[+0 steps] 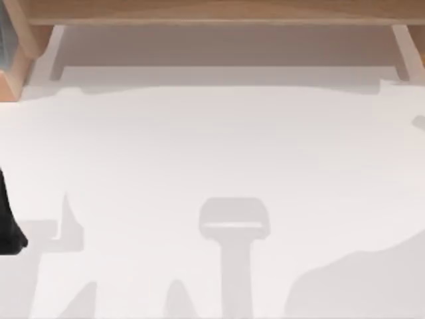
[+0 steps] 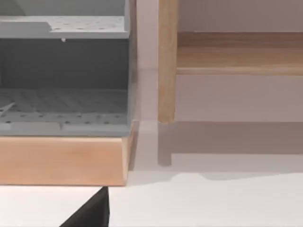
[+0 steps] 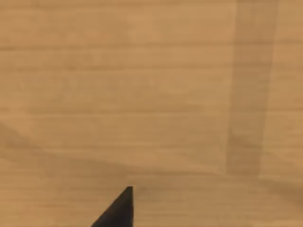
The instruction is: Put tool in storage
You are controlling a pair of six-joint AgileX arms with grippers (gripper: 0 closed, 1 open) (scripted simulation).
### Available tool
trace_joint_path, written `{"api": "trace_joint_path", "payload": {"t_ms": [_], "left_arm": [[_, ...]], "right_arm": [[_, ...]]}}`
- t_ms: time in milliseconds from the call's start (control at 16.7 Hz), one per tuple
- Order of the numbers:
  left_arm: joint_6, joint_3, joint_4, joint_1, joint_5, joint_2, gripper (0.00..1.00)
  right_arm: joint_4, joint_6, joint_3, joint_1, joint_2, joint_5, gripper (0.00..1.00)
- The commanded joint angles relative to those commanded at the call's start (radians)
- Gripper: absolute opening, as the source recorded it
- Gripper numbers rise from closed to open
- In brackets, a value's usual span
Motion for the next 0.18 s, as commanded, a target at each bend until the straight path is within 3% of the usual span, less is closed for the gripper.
{"api": "trace_joint_path", "payload": {"t_ms": [180], "left_arm": [[0.000, 0.000, 0.000, 0.000, 0.000, 0.000, 1.00]], "right_arm": [[0.000, 0.000, 0.000, 0.000, 0.000, 0.000, 1.00]]}}
